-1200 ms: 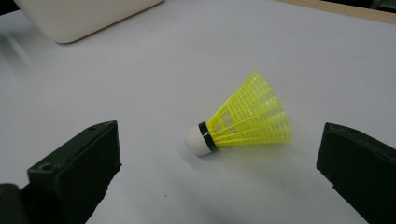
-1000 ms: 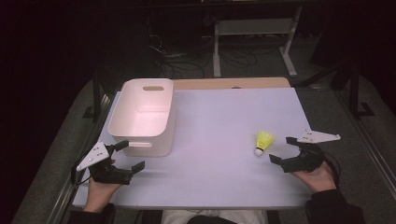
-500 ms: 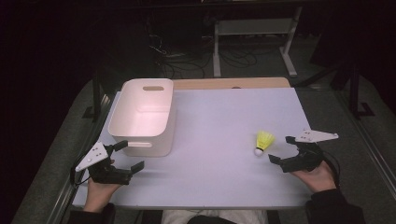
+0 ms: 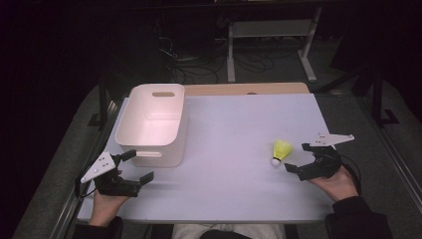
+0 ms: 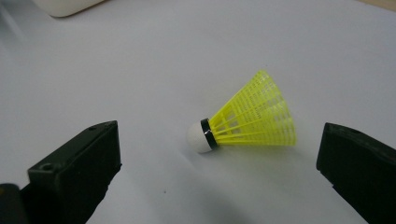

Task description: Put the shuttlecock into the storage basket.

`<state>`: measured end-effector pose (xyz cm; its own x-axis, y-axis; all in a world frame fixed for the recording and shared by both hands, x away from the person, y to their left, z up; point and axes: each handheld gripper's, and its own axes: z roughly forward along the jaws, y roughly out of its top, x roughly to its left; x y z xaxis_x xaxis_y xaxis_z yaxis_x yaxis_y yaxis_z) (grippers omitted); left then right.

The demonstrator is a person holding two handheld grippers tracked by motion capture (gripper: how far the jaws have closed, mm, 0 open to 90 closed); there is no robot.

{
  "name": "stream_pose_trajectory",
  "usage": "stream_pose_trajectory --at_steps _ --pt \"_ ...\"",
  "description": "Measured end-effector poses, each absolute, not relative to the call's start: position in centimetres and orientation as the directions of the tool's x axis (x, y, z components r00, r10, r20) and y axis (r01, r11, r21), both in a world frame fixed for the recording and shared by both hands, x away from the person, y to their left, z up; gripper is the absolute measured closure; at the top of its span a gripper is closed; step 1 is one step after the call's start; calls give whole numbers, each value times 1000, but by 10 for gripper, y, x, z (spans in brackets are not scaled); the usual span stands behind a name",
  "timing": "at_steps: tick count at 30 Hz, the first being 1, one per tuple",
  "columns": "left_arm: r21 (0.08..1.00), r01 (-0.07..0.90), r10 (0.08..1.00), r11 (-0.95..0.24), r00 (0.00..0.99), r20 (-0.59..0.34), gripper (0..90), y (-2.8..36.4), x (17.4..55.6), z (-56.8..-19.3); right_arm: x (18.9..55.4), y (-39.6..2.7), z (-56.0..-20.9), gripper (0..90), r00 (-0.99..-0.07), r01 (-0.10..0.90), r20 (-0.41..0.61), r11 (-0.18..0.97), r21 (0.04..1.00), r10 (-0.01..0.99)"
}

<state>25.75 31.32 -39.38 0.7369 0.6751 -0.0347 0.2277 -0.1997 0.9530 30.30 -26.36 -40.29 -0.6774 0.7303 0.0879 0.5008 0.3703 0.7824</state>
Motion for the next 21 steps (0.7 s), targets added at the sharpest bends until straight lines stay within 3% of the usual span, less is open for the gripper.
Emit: stream_pose_trajectory --at_steps 3,21 --pt "953 227 675 -198 737 -35 0 313 257 -394 304 -265 -403 87 -690 503 102 373 780 716" --pt "955 225 675 -194 736 -36 0 314 257 -393 312 -272 -402 325 -693 554 148 391 735 705"
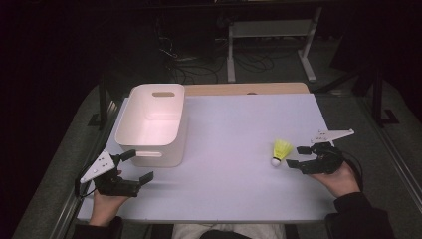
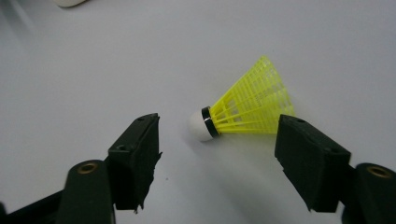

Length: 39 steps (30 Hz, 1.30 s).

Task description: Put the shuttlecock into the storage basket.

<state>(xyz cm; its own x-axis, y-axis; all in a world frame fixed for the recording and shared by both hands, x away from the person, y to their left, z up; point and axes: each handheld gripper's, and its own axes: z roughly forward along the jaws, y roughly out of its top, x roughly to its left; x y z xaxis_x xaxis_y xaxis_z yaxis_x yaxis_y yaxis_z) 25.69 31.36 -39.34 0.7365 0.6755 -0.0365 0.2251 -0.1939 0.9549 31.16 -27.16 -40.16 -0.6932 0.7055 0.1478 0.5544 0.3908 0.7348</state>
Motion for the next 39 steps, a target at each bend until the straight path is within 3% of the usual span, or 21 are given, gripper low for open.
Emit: stream_pose_trajectory --at_steps 16,25,39 --pt "955 225 675 -193 737 -37 0 314 257 -393 316 -277 -403 636 -674 580 158 385 718 721" --pt "956 223 674 -191 738 -38 0 314 256 -393 322 -279 -406 863 -656 613 173 384 690 735" --pt "956 223 674 -189 738 -39 0 314 256 -393 335 -285 -414 887 -609 666 198 360 654 768"
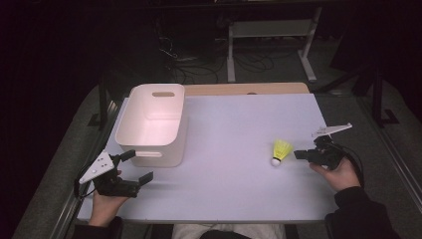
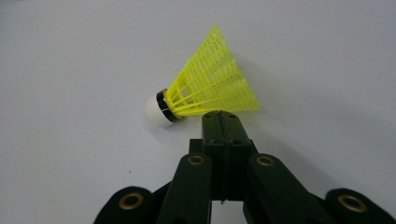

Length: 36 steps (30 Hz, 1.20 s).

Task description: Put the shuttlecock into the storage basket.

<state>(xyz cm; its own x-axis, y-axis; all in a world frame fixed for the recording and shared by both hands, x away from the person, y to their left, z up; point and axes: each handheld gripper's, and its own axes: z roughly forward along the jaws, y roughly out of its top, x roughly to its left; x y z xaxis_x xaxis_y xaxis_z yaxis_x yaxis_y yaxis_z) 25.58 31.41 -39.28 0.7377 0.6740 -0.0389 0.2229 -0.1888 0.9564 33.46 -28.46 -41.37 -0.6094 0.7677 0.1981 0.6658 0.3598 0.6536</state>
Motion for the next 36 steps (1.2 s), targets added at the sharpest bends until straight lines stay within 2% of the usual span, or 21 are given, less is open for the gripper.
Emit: stream_pose_trajectory --at_steps 14,36 --pt "957 222 673 -188 739 -40 0 314 256 -393 347 -280 -421 887 -591 698 191 377 609 784" --pt "958 219 671 -183 740 -41 0 314 255 -392 365 -273 -426 887 -571 713 194 364 600 798"
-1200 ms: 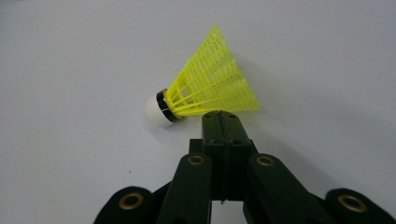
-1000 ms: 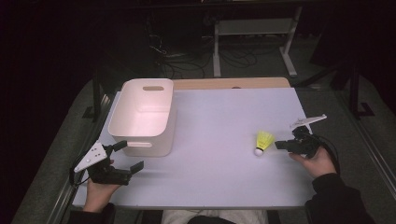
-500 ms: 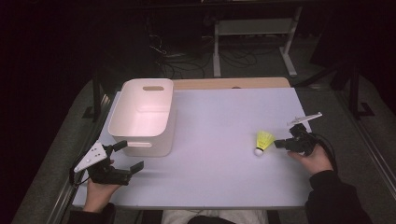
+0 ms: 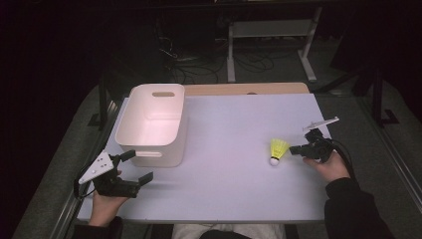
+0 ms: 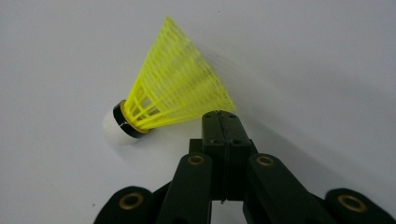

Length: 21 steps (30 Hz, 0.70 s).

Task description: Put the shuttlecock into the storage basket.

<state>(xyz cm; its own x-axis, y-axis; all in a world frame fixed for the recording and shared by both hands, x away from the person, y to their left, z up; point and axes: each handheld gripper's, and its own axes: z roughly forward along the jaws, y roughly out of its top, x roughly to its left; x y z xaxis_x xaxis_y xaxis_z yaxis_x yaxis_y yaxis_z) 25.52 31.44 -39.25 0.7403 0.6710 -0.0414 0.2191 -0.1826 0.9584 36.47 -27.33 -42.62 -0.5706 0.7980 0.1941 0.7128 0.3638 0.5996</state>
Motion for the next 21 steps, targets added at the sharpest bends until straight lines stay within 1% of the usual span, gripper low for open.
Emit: stream_pose_trajectory --at_steps 13,21 --pt "959 219 670 -182 741 -42 0 314 255 -393 375 -271 -431 887 -566 725 242 337 600 788" --pt "959 220 672 -179 739 -44 0 315 255 -392 384 -260 -427 887 -582 718 242 350 602 777"
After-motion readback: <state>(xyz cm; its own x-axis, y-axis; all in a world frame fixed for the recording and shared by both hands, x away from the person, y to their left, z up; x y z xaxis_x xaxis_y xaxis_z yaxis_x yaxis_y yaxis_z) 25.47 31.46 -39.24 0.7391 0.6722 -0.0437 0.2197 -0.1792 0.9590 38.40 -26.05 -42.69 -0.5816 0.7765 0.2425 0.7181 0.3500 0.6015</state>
